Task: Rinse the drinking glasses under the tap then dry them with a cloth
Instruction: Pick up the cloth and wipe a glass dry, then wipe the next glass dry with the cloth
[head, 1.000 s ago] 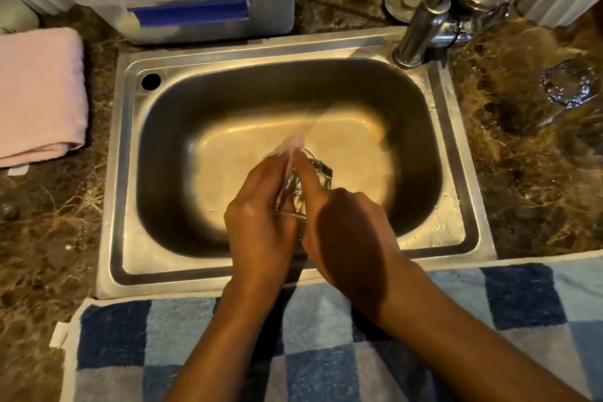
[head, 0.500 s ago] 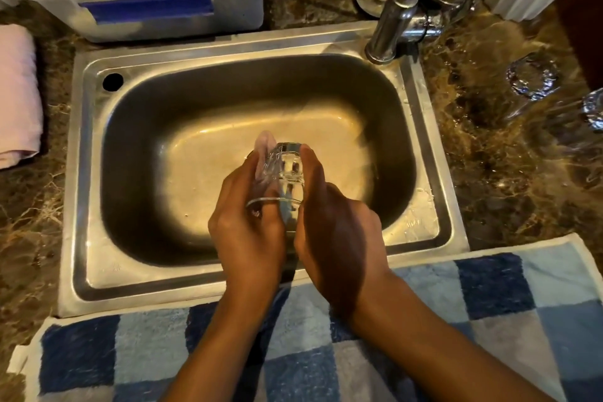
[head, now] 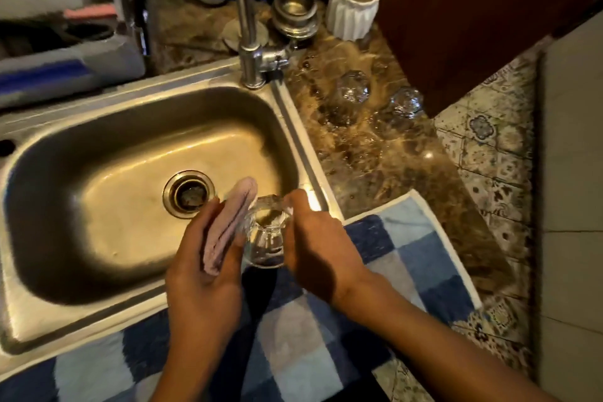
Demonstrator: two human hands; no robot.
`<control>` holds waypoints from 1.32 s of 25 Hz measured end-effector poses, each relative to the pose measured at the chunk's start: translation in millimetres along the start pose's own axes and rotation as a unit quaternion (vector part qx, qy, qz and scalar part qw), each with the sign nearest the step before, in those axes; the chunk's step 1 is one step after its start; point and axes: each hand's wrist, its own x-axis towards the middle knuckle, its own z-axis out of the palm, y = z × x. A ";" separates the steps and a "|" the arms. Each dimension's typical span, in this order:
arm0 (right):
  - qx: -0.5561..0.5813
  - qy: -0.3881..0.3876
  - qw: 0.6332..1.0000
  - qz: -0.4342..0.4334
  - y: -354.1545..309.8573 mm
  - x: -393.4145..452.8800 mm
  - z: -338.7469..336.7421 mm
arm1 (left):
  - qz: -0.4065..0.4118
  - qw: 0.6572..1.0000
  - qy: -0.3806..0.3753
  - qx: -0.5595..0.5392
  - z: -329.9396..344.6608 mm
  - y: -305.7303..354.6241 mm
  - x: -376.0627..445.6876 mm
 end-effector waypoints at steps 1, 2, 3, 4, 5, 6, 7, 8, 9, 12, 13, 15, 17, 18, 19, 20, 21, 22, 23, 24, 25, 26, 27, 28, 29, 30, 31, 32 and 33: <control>0.011 0.007 0.999 0.031 9.2 -4.6 -8.4 | -0.011 1.000 -0.012 -0.013 4.3 2.7 -3.9; 0.016 0.010 0.998 0.059 20.1 -8.4 -17.2 | -0.032 0.999 -0.024 -0.036 8.5 4.2 -6.0; 0.017 0.011 0.997 0.078 31.8 -11.9 -24.2 | -0.062 0.995 -0.034 -0.067 12.8 4.8 -5.9; 0.018 0.012 0.995 0.094 43.5 -14.6 -30.9 | -0.098 0.989 -0.045 -0.102 17.1 3.6 -4.3; 0.029 0.017 0.994 0.107 55.5 -17.2 -39.8 | -0.132 0.980 -0.061 -0.136 22.9 0.9 -3.5; 0.043 0.020 0.991 0.122 67.3 -18.7 -48.1 | -0.161 0.970 -0.082 -0.164 28.1 -3.1 -3.3; 0.055 0.022 0.989 0.139 79.6 -18.6 -55.7 | -0.188 0.959 -0.104 -0.187 33.1 -6.8 -2.8; 0.061 0.023 0.985 0.158 91.3 -17.4 -62.6 | -0.218 0.945 -0.122 -0.210 38.0 -10.3 -2.5; 0.066 0.027 0.982 0.177 102.7 -14.9 -68.5 | -0.249 0.930 -0.138 -0.233 42.5 -14.7 -1.4; 0.077 0.028 0.975 0.208 129.4 -3.2 -81.2 | -0.308 0.901 -0.154 -0.264 55.5 -28.6 0.6; 0.080 0.024 0.974 0.213 135.9 1.2 -84.6 | -0.322 0.898 -0.151 -0.260 60.2 -32.0 0.7; 0.090 0.015 0.970 0.224 146.0 9.4 -89.8 | -0.349 0.892 -0.140 -0.253 66.7 -37.8 0.8; 0.099 0.006 0.968 0.231 151.5 16.3 -92.7 | -0.367 0.887 -0.132 -0.249 69.4 -44.5 1.4; 0.100 0.003 0.968 0.232 152.9 19.0 -93.7 | -0.374 0.885 -0.126 -0.249 69.8 -48.2 2.2; 0.100 0.004 0.968 0.231 154.4 21.3 -94.0 | -0.378 0.884 -0.121 -0.247 70.0 -50.9 3.0; 0.099 0.006 0.968 0.231 155.7 23.2 -94.9 | -0.378 0.885 -0.118 -0.246 70.3 -52.1 3.5; 0.101 0.009 0.967 0.232 157.7 25.3 -95.4 | -0.377 0.886 -0.116 -0.244 71.1 -52.5 3.2; 0.104 0.009 0.966 0.236 158.1 26.7 -95.9 | -0.374 0.888 -0.116 -0.241 71.9 -51.8 2.4; 0.108 0.008 0.965 0.239 158.4 27.9 -95.8 | -0.370 0.890 -0.117 -0.239 72.7 -50.3 1.0; 0.112 0.007 0.964 0.243 157.2 28.6 -95.5 | -0.368 0.892 -0.116 -0.236 73.4 -48.9 -0.4; 0.119 0.003 0.961 0.249 156.9 29.3 -94.7 | -0.365 0.893 -0.117 -0.236 73.4 -48.1 -2.0; 0.130 -0.004 0.958 0.257 155.5 29.7 -94.7 | -0.362 0.893 -0.118 -0.238 73.0 -47.1 -3.1; 0.143 -0.013 0.954 0.262 153.8 29.4 -95.2 | -0.361 0.893 -0.120 -0.241 72.2 -45.9 -3.8; 0.139 -0.024 0.953 0.267 151.6 28.0 -98.2 | -0.360 0.892 -0.122 -0.245 71.8 -44.6 -4.1; 0.102 -0.024 0.959 0.264 149.4 26.2 -103.8 | -0.361 0.891 -0.124 -0.247 71.7 -43.7 -4.0; 0.035 -0.001 0.967 0.251 147.6 24.7 -112.0 | -0.361 0.891 -0.125 -0.246 71.9 -42.2 -3.8; -0.026 0.045 0.972 0.230 147.4 24.6 -121.1 | -0.361 0.891 -0.127 -0.244 71.9 -40.8 -3.9; -0.058 0.098 0.973 0.200 145.8 28.0 -131.2 | -0.359 0.892 -0.127 -0.243 70.9 -39.5 -3.6; -0.062 0.142 0.974 0.164 141.5 34.9 -141.2 | -0.356 0.894 -0.125 -0.243 69.8 -39.0 -2.9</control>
